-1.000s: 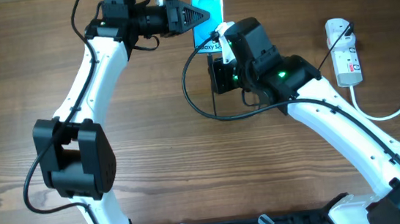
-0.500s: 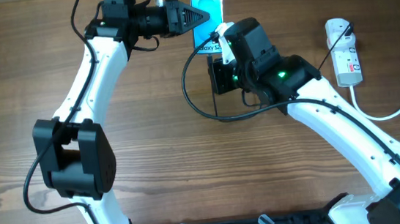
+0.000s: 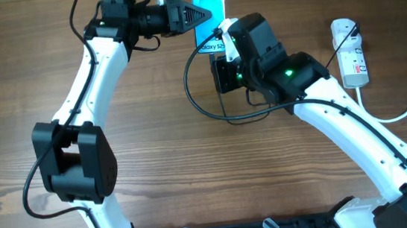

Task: Plug charger to phone and switch on socket
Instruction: 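Lower the plugged phone toward the table center with both grippers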

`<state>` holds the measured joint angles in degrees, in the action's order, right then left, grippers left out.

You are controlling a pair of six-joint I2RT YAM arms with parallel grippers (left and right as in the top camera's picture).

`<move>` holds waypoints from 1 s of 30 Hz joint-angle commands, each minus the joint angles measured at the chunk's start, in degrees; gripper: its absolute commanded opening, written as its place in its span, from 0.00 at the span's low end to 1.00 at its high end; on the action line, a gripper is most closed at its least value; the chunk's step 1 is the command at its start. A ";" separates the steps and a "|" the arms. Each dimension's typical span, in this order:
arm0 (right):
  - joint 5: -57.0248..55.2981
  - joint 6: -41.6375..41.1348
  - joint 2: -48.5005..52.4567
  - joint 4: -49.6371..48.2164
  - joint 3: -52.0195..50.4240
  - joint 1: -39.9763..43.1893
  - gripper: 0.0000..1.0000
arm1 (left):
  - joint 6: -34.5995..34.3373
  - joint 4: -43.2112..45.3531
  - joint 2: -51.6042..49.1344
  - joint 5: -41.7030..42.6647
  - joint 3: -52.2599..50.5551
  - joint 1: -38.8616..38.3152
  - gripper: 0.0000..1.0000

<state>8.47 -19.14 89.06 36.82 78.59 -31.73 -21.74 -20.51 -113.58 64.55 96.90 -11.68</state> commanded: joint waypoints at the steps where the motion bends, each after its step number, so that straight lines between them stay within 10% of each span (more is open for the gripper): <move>1: -3.56 1.79 -0.02 -3.15 5.09 0.90 0.04 | -0.63 -1.18 1.40 3.10 -0.15 -0.96 0.04; 10: -4.31 2.49 -0.02 -3.56 5.09 0.90 0.10 | -2.69 -1.16 1.40 5.05 -0.15 -0.96 0.04; 23: -0.50 2.43 -2.27 2.38 5.09 1.16 0.50 | -2.43 -5.99 1.29 -10.99 -0.15 -0.57 0.04; 30: -3.43 -0.87 -3.43 7.23 5.09 4.22 0.89 | 1.03 -13.44 -0.76 -17.94 -0.37 -1.42 0.04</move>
<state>6.55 -18.17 87.15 43.27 82.87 -29.28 -22.76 -32.38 -113.58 50.78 96.88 -12.67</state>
